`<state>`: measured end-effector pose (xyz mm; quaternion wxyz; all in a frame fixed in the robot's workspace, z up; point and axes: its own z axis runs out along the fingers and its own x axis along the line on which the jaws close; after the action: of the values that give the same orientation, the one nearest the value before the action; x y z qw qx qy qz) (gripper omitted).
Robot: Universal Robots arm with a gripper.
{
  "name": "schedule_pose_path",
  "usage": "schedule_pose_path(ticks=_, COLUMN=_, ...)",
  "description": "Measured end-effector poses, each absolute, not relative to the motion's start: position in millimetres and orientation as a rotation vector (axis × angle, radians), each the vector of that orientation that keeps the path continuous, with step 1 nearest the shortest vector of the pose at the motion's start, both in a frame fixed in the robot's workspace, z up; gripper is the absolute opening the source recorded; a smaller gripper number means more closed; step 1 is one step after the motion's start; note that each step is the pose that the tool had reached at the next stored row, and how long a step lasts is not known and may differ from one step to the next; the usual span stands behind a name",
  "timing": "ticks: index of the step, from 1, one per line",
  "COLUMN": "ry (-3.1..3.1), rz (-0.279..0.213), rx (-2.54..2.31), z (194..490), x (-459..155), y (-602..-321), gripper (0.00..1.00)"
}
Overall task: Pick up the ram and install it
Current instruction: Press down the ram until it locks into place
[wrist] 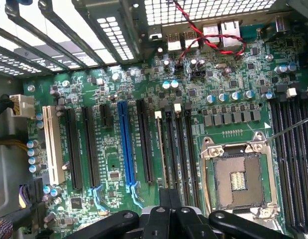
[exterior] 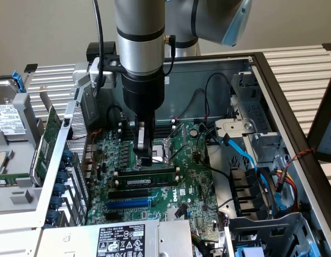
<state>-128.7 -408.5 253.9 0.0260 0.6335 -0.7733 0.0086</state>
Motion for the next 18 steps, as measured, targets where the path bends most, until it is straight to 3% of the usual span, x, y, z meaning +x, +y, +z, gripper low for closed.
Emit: schedule_pose_path(ticks=18, ry=-2.638, rz=0.017, rx=1.608, z=253.4, x=-128.7, y=-408.5, gripper=0.11)
